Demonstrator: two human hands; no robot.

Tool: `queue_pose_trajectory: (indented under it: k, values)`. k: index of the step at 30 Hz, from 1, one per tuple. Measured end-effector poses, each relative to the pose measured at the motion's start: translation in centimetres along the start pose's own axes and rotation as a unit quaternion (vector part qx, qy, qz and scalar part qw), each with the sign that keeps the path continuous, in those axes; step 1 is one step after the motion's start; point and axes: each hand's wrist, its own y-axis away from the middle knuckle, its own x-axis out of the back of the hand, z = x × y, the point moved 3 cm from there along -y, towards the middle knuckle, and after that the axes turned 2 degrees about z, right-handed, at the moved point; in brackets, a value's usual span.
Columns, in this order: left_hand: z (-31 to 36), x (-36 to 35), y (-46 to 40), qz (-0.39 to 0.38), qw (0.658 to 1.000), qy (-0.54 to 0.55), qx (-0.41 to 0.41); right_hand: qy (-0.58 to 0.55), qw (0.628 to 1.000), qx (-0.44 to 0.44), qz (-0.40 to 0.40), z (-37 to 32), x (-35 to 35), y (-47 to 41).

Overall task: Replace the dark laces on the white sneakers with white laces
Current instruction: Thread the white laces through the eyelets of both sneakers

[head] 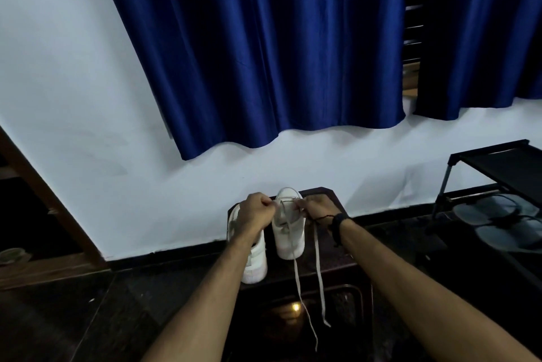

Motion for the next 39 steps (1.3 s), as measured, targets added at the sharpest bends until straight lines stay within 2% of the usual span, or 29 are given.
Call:
queue_pose_trajectory:
  k: [3, 5, 8, 9, 11, 13, 14, 16, 18, 20, 23, 26, 28, 31, 35, 37, 38, 39]
  values:
    - [0.7, -1.3, -0.6, 0.001, 0.988, -0.153, -0.021, 0.002, 1.0, 0.02, 0.012, 0.4, 0.8, -0.9]
    - [0.3, -2.9, -1.3, -0.023, 0.978, -0.208, -0.013, 0.019, 0.999, 0.028, 0.004, 0.6, 1.3, -0.6]
    - [-0.7, -4.7, -1.7, -0.022, 0.985, -0.17, 0.018, 0.096, 0.991, 0.056, -0.07, 0.9, 1.0, 0.4]
    - [-1.0, -4.9, -1.6, -0.012, 0.988, -0.155, 0.025, 0.08, 0.991, 0.06, -0.088, 1.2, 0.8, 0.5]
    - [-1.0, -4.6, -1.4, 0.024, 0.99, -0.14, 0.01, -0.025, 0.993, 0.055, -0.1, 1.5, 0.3, 0.5]
    - [-0.4, -4.2, -0.8, 0.076, 0.993, -0.088, -0.018, -0.133, 0.986, 0.041, -0.093, 0.9, 0.2, 0.3]
    - [0.2, -4.2, -0.4, 0.064, 0.997, -0.04, -0.025, -0.181, 0.978, 0.035, -0.095, 0.1, 0.1, 0.3]
    - [1.7, -5.1, 0.8, -0.06, 0.991, 0.122, 0.008, -0.26, 0.961, 0.013, -0.093, -1.3, 0.0, 0.1]
    - [2.5, -5.6, 2.2, -0.192, 0.938, 0.279, 0.07, -0.279, 0.958, -0.008, -0.069, -2.2, 0.3, -0.5]
    - [2.5, -4.3, 3.2, -0.265, 0.906, 0.325, 0.065, -0.222, 0.975, 0.011, -0.02, -2.3, 1.0, -1.1]
    - [1.0, -0.7, 2.3, -0.269, 0.925, 0.267, 0.031, -0.139, 0.989, 0.04, 0.019, -1.3, 2.6, -1.2]
    - [-0.3, 3.0, 0.7, -0.248, 0.94, 0.23, 0.037, 0.053, 0.997, 0.034, 0.052, 0.9, 4.0, -1.3]
    - [-0.8, 4.7, 0.0, -0.234, 0.947, 0.219, 0.029, 0.197, 0.98, 0.03, 0.013, 1.9, 4.1, -1.4]
    - [-1.1, 6.6, -0.4, -0.205, 0.959, 0.194, 0.018, 0.408, 0.912, 0.023, -0.038, 2.5, 3.7, -1.5]
    - [-1.2, 7.4, -1.0, -0.171, 0.963, 0.208, 0.008, 0.46, 0.886, -0.043, -0.043, 2.8, 4.6, -0.5]
    - [-0.7, 6.5, -0.8, -0.189, 0.967, 0.168, -0.019, 0.527, 0.848, 0.027, 0.054, 1.8, 4.8, 0.3]
    - [-0.1, 5.7, -0.4, -0.201, 0.967, 0.151, -0.036, 0.494, 0.859, 0.093, 0.096, 0.9, 4.1, 0.7]
    - [0.5, 4.6, -0.2, -0.211, 0.967, 0.135, -0.053, 0.402, 0.898, 0.154, 0.097, -0.2, 3.1, 1.3]
